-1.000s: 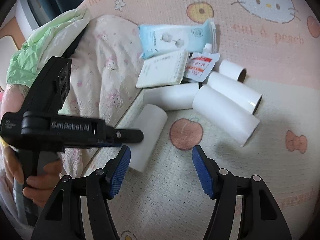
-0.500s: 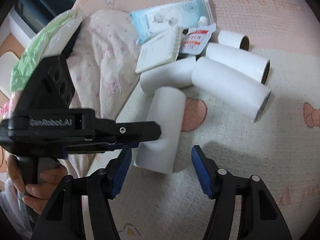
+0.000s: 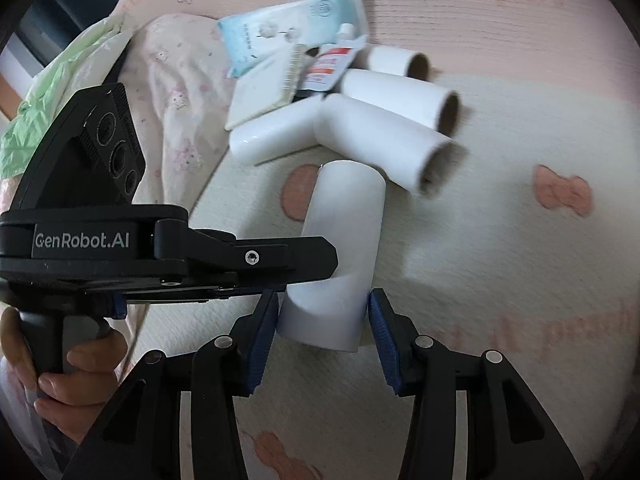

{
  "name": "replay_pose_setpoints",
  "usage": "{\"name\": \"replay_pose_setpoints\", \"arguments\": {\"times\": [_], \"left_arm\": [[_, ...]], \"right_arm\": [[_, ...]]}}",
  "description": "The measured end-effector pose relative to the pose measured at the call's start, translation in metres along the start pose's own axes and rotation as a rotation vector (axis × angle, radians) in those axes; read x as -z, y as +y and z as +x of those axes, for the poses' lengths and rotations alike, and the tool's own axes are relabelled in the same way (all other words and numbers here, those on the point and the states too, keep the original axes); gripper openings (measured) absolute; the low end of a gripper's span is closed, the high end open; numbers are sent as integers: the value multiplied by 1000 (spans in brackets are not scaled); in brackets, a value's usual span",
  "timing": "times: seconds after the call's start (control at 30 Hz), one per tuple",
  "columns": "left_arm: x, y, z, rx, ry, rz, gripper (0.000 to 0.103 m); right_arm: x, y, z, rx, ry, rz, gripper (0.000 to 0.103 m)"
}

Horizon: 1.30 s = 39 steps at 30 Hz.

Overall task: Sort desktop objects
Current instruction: 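Close both grippers on another standing white paper tube and lift it, then carry the second white paper tube with both grippers over the cardboard box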

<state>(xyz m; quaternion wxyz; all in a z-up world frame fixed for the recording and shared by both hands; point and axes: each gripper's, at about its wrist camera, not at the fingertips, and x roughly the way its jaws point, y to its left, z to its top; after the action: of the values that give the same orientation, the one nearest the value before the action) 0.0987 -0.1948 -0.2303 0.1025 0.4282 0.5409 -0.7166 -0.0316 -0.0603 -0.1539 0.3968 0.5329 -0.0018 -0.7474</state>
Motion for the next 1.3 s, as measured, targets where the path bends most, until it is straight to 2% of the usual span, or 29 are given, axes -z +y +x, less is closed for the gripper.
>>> {"name": "replay_pose_setpoints", "arguments": {"times": [0.27, 0.53, 0.7, 1.1, 1.3], "left_arm": [[-7, -26, 16, -41, 22, 85, 42], [-14, -34, 39, -1, 75, 82, 43], [-15, -41, 47, -9, 86, 99, 45], [-11, -44, 48, -3, 74, 118, 44], [-7, -53, 41, -17, 54, 150, 44]], "right_arm": [[17, -15, -23, 80, 6, -4, 44], [26, -42, -36, 43, -1, 84, 42], [27, -56, -37, 28, 10, 111, 42], [5, -54, -10, 31, 86, 146, 43], [3, -46, -13, 62, 63, 99, 42]]}}
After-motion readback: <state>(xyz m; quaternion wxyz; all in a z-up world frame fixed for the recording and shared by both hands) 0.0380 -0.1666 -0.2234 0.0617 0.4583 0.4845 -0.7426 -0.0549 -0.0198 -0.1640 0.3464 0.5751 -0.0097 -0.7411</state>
